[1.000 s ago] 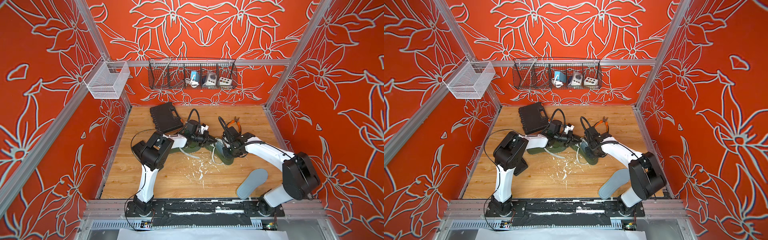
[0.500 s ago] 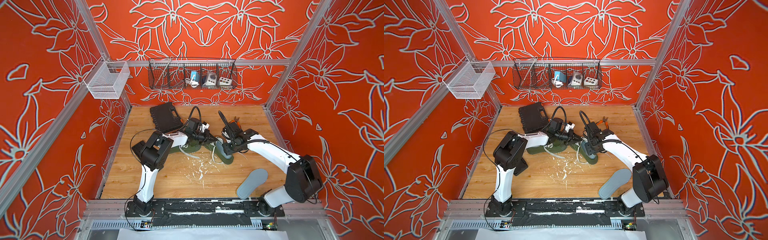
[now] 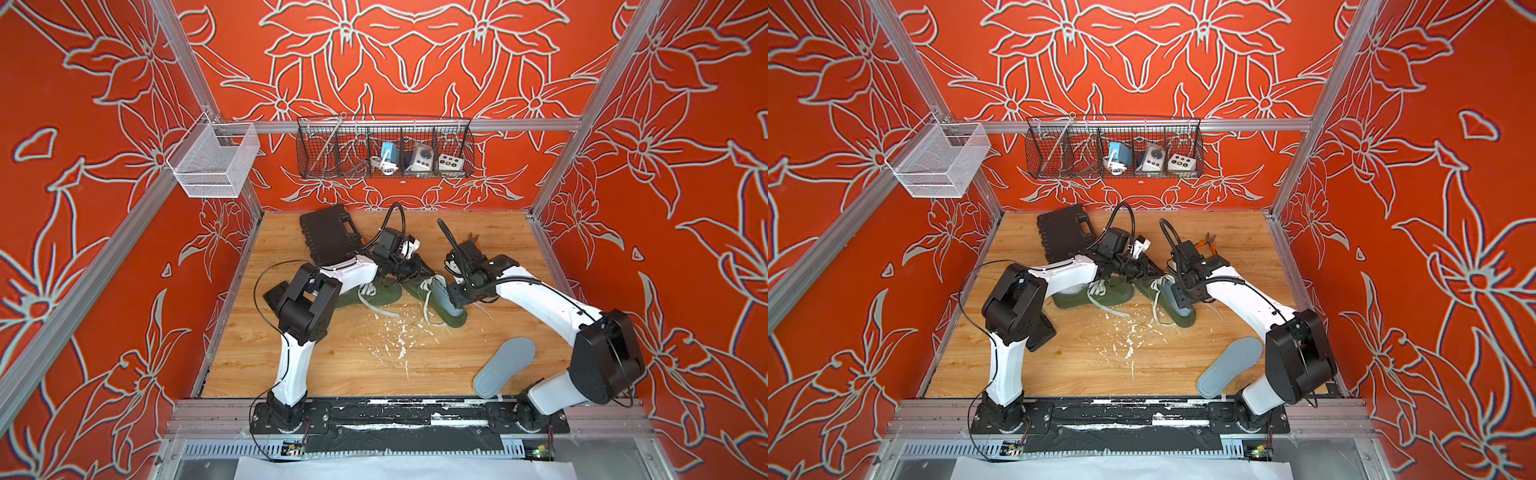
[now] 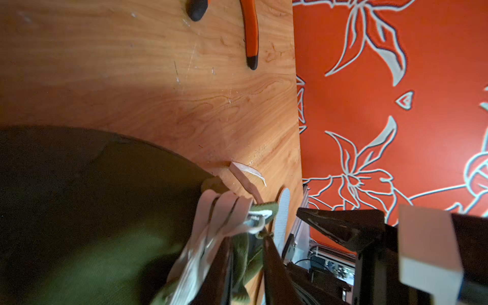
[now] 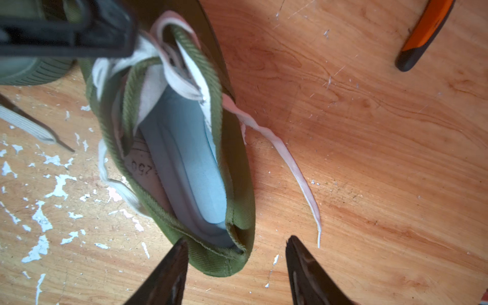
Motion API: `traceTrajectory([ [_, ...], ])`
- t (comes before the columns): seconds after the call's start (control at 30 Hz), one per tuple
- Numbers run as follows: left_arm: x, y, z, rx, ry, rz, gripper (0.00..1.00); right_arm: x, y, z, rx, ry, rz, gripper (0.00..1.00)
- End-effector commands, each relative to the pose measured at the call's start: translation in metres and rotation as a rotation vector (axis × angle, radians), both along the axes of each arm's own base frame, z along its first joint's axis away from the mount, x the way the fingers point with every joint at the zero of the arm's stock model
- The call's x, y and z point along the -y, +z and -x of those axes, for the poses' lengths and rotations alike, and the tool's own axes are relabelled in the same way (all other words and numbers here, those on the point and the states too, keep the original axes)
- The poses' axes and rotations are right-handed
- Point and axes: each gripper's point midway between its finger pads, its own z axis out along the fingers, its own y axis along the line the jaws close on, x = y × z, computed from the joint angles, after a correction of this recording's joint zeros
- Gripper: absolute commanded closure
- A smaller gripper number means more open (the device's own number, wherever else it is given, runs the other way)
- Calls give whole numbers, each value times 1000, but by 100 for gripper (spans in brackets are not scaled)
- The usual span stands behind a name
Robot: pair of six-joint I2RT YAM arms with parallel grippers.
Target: Insert the insole into the shoe
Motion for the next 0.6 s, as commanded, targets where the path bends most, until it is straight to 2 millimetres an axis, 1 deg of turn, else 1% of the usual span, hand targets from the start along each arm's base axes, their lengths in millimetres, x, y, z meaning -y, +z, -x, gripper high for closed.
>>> traceTrajectory([
  [0.0, -2, 11, 3, 87, -3, -101, 78, 9, 6, 5, 7, 0, 7, 39],
  [0.13, 0, 4, 3, 96, -11, -177, 81, 17, 10, 7, 22, -22, 1, 39],
  [0.27, 6, 2, 6, 102, -28, -202, 83, 22, 15, 10, 38, -37, -11, 39],
  [0.4, 13, -11, 11, 95, -56, -251, 89, 26, 15, 11, 42, -42, -16, 39],
  [0.5, 11, -23, 13, 78, -55, -293, 93, 28, 15, 11, 41, -43, -14, 38],
  [0.57, 11, -27, 14, 85, -58, -312, 96, 29, 15, 10, 41, -46, -19, 38],
])
